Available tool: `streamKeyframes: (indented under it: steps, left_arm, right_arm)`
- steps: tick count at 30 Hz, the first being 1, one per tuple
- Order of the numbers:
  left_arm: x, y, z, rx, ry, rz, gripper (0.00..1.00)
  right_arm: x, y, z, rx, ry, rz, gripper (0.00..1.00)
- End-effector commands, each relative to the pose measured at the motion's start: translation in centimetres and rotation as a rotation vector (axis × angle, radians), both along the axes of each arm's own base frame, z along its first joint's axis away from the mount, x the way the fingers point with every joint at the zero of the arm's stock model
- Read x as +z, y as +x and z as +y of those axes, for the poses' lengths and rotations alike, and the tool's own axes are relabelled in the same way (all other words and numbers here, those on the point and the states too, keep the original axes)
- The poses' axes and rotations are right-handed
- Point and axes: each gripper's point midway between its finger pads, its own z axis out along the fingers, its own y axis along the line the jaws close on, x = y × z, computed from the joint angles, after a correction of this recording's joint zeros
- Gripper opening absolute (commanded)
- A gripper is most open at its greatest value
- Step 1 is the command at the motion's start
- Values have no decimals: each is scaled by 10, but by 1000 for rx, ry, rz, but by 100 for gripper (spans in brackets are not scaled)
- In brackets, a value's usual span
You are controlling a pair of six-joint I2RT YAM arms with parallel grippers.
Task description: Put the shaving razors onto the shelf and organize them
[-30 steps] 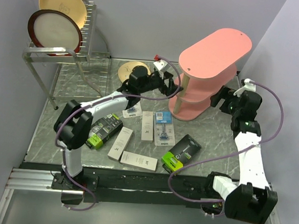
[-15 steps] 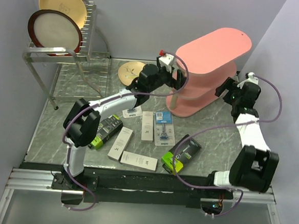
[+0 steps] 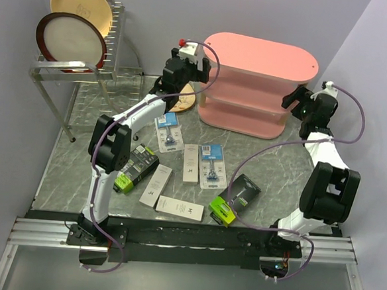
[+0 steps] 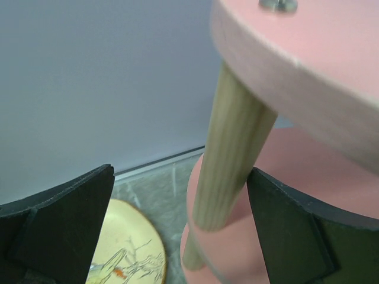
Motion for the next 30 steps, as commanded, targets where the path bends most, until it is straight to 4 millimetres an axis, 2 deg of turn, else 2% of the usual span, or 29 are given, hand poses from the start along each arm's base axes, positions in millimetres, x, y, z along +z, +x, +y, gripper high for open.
streamKeyframes:
  steps: [1, 3, 4, 6, 10, 15, 18, 19, 21, 22, 25, 26, 30]
  left_arm:
    - [4, 5, 14, 47, 33, 16, 99]
    - [3, -1, 8, -3, 28, 26, 99]
    - [2, -3, 7, -14, 25, 31, 99]
    - [-4, -5, 4, -33, 32, 44, 99]
    - [-9, -7, 1, -54, 36, 39, 99]
    - [-11, -12, -16, -123, 5, 43, 99]
    - [-14, -15, -32, -155, -5, 44, 100]
    - [-7, -16, -38, -168, -13, 31, 99]
    - [-13, -17, -50, -188, -17, 41, 99]
    - [-7, -18, -53, -199, -23, 30, 99]
    - [-10, -22, -64, -224, -26, 31, 99]
    - [-11, -23, -67, -233, -25, 32, 99]
    - [-18, -29, -83, -243, -38, 49, 99]
  right_arm:
    - [63, 34, -13, -20, -55, -210, 100]
    - [61, 44, -12, -9, -84, -220, 100]
    - [68, 47, -12, -8, -104, -235, 100]
    - [61, 54, -9, 7, -144, -218, 100]
    - [58, 56, -18, -31, -180, -191, 88]
    - [54, 41, -43, -151, -186, -150, 86]
    - [49, 30, -58, -207, -127, -139, 85]
    - [48, 26, -65, -224, -117, -137, 85]
    - [43, 19, -70, -238, -116, -124, 86]
    - [47, 15, -78, -252, -124, -128, 86]
    - [49, 6, -91, -284, -118, -124, 86]
    - [49, 2, -101, -305, -121, -123, 86]
    - [49, -8, -116, -334, -137, -116, 87]
